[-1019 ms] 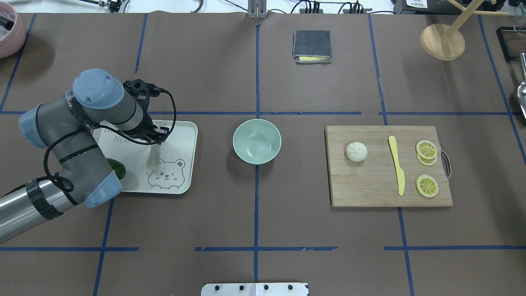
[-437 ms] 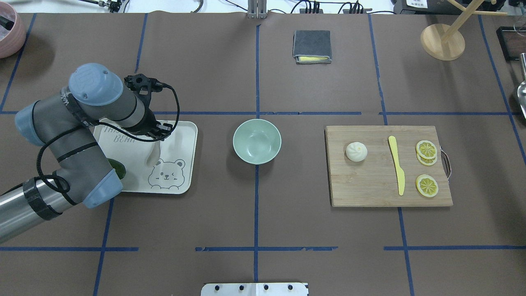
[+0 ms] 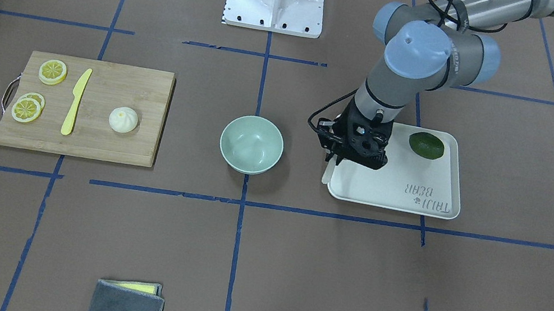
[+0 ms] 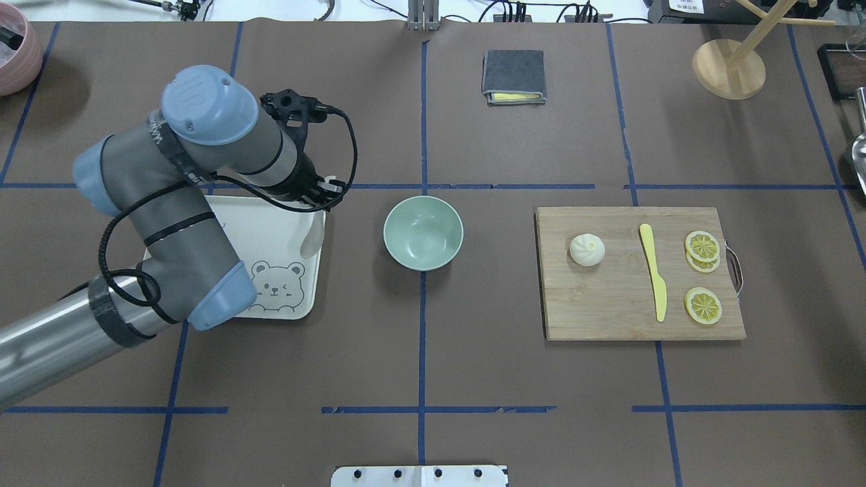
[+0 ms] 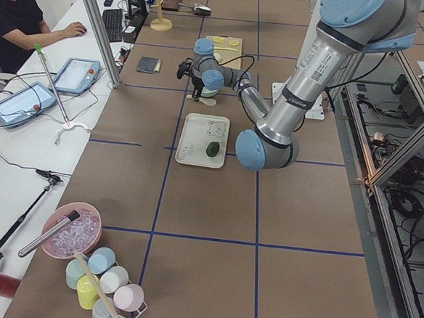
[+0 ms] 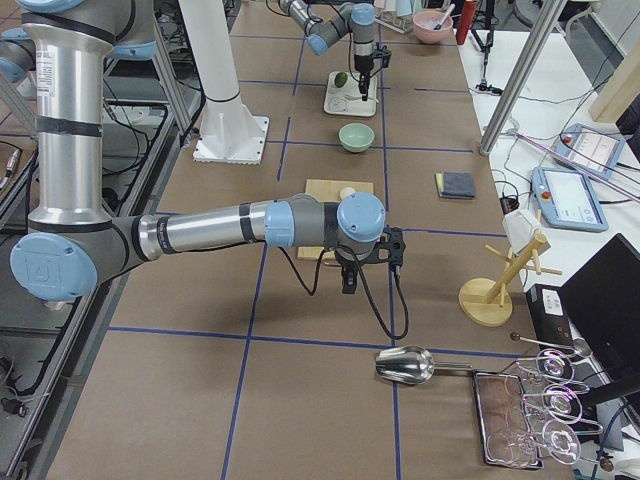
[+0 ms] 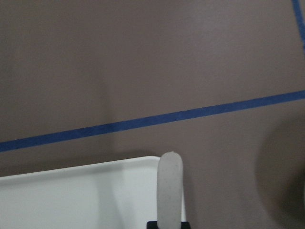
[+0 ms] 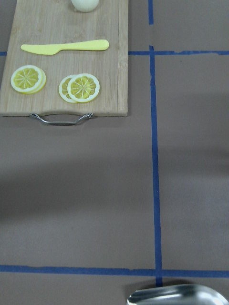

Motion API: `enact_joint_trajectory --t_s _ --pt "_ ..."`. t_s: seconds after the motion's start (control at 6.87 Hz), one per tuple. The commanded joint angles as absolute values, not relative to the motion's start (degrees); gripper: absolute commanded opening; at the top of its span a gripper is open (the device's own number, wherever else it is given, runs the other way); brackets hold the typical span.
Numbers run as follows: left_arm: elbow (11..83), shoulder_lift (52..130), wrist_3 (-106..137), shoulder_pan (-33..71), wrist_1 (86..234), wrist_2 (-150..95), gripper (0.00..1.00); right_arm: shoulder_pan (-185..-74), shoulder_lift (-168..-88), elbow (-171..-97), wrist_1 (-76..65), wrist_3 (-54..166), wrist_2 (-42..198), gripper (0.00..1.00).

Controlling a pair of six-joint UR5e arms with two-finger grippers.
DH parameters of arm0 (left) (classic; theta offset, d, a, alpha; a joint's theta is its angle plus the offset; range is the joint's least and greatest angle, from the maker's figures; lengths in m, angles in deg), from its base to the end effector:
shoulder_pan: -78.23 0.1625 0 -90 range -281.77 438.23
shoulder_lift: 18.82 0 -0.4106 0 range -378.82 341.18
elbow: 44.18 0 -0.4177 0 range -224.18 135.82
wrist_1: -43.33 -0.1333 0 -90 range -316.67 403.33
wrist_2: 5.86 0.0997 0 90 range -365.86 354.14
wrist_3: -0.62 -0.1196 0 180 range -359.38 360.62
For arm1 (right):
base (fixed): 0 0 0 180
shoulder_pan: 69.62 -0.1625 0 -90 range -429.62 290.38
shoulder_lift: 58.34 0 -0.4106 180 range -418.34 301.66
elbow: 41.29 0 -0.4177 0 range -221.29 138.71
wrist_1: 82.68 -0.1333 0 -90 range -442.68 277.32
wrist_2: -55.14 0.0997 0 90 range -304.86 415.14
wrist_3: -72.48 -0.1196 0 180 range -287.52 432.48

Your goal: Put spoon and bun in bowl

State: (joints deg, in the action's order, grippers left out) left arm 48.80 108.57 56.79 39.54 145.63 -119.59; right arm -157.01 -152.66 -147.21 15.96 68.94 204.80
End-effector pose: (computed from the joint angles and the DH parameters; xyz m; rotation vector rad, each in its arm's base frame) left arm 0.5049 -0.5135 0.2053 0.2255 0.9566 0.1124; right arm 0.0081 -0.4818 0.5431 -0.0090 -1.0420 -0.0122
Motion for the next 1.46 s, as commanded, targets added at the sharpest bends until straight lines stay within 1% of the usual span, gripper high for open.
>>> enact_joint_trajectory --t_s 0.0,0.29,0.58,0.73,0.87,1.02,1.17,1.31 --pt "40.85 118.78 62.91 42.01 150.95 -119.50 0.00 -153.93 -152.56 -150.25 15.84 63.83 206.39 1.00" --pt "36.70 121.26 63.46 45.07 155.29 -112.43 0.00 -146.66 -151.95 -155.35 14.10 51.44 206.22 1.00" --pt "36.33 120.84 63.37 45.70 155.30 -111.68 0.00 -139.45 -151.95 -155.28 3.93 44.47 201.86 1.00" --pt "36.33 119.88 63.20 46.14 155.39 -111.68 0.17 -135.84 -151.77 -155.20 -0.03 40.88 199.91 1.00" --pt "36.50 118.39 62.85 46.23 157.13 -111.68 0.73 -132.15 -150.90 -155.02 -3.72 32.84 197.11 1.00" --pt "37.46 116.55 63.02 46.23 159.67 -111.68 0.87 -126.20 -148.45 -155.02 -6.19 22.49 189.60 1.00" --pt "37.73 116.27 63.02 45.97 159.52 -111.68 0.92 -119.96 -145.64 -154.85 -6.91 14.55 183.00 1.00" --pt "38.69 116.18 62.85 45.36 159.35 -111.68 0.93 -116.42 -144.31 -154.76 -7.01 9.78 179.54 1.00"
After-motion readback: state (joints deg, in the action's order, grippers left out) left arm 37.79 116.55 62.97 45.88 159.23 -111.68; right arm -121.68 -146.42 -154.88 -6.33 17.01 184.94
